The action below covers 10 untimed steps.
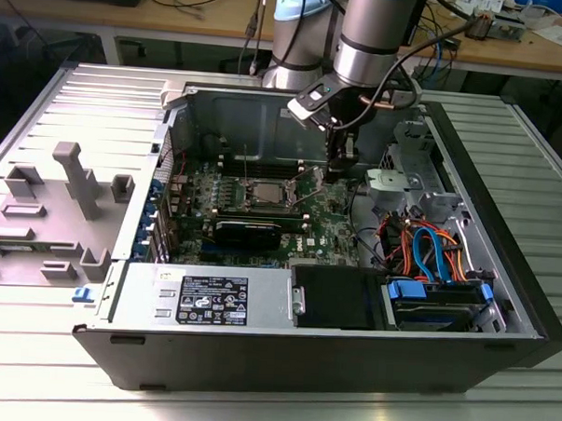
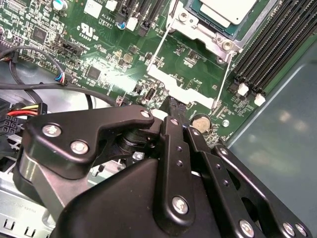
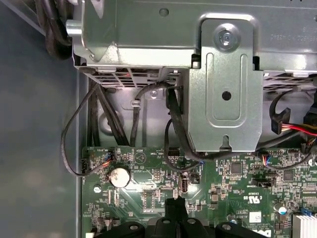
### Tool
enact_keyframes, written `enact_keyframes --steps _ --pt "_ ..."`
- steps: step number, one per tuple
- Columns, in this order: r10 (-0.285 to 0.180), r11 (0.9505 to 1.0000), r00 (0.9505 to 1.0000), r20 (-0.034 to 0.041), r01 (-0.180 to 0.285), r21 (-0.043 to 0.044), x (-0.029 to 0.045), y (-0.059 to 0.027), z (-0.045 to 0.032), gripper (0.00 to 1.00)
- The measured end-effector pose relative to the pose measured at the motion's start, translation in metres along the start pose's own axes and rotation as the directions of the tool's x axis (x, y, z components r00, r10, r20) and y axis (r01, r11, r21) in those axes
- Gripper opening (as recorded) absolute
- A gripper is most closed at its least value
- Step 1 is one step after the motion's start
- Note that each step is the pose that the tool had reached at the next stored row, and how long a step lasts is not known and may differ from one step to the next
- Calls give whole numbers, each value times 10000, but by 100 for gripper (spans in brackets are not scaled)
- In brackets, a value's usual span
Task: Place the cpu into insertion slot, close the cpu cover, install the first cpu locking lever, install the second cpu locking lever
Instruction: 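Close the cpu cover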
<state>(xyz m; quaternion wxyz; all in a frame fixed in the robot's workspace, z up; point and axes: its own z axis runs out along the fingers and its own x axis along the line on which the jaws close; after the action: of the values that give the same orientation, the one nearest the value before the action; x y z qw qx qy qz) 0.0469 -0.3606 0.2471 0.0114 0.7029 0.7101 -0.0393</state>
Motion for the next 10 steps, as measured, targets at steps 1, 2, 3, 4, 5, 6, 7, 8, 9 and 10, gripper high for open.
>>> enact_keyframes --steps 1,2,3,4,5,6,7,8,9,10 --pt "-3 10000 10000 0 3 0 0 -6 0 11" --pt "-5 10000 10000 1 5 0 1 -11 0 11" --pt "-8 10000 10000 1 8 0 1 -19 1 11" --pt "-9 10000 10000 1 9 0 1 -26 1 11" --pt "-9 10000 10000 1 9 -1 1 -34 1 11" --pt "-10 10000 10000 1 10 0 2 -45 1 11" --pt "-10 10000 10000 1 10 -1 2 -52 2 11" --pt "-11 10000 10000 1 11 -1 2 -63 2 11" --pt "-10 10000 10000 0 10 -1 2 -72 3 11" --pt "-11 10000 10000 1 11 0 2 -74 3 11"
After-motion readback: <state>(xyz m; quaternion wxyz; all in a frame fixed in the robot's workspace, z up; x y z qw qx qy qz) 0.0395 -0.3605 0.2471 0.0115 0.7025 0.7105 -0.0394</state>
